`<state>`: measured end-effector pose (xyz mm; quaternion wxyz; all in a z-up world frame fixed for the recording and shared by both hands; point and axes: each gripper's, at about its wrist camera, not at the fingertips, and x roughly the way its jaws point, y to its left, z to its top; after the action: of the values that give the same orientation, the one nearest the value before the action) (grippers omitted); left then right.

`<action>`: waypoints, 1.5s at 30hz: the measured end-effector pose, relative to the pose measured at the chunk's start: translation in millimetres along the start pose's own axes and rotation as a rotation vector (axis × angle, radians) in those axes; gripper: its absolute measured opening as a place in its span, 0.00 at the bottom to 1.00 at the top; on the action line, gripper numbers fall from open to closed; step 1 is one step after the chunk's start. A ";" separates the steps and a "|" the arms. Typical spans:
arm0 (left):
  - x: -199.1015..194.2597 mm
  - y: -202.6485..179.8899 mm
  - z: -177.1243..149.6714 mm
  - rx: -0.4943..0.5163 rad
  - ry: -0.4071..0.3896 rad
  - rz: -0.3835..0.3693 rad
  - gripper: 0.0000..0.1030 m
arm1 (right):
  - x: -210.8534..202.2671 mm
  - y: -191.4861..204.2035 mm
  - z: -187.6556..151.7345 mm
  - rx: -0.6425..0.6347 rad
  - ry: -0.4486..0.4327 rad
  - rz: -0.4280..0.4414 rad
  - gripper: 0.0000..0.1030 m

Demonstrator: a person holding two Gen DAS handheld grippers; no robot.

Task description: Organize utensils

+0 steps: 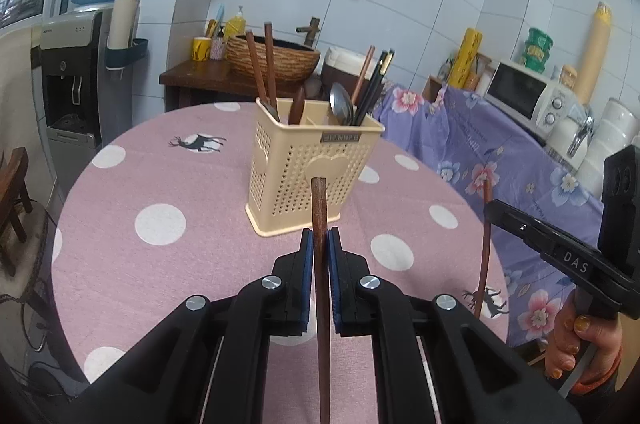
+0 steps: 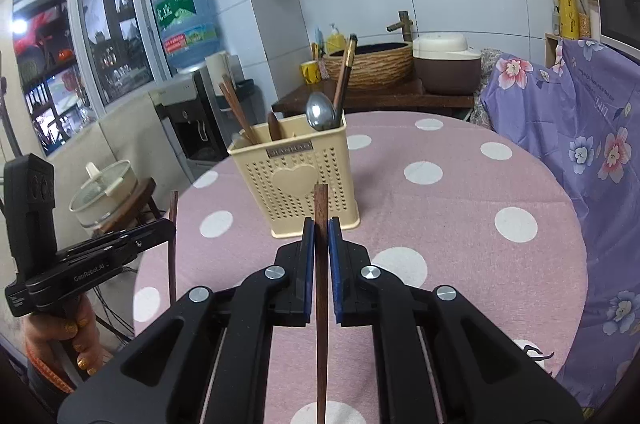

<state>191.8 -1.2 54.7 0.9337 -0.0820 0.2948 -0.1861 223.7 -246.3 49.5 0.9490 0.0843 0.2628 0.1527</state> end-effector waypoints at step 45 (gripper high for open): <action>76.5 21.5 -1.9 0.050 0.155 0.179 0.58 | -17.7 20.0 23.7 -0.051 -0.066 0.028 0.08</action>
<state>255.1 -11.9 7.7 0.9227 -0.0172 0.3675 -0.1150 216.8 -235.3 82.8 0.9568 0.0685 0.2261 0.1696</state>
